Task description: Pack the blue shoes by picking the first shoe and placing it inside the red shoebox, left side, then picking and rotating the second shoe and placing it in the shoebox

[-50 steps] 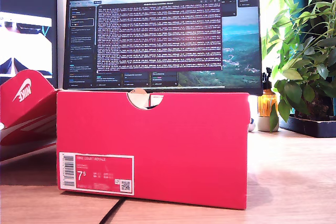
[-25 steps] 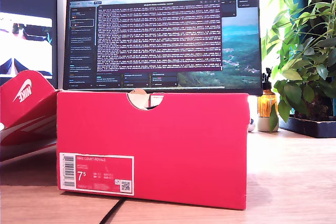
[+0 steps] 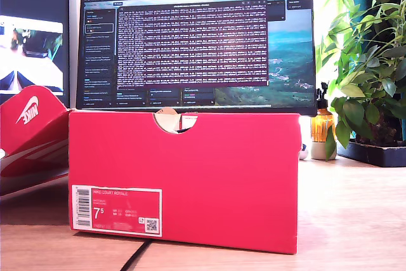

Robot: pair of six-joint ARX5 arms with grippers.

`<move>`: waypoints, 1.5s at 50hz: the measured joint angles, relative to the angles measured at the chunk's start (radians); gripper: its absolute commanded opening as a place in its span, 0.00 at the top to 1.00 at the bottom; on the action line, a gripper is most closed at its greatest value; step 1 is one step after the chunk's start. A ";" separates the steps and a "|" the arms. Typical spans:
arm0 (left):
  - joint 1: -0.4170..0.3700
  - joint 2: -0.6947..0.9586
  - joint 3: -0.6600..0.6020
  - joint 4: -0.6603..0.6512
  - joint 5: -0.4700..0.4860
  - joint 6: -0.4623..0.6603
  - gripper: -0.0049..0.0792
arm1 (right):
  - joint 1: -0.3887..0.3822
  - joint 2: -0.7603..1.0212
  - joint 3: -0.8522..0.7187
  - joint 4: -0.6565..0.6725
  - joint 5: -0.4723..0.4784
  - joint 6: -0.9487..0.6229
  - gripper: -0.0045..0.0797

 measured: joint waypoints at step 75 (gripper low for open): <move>0.000 0.000 0.000 -0.105 -0.079 -0.101 0.96 | -0.007 -0.708 0.002 -0.731 0.065 0.057 0.96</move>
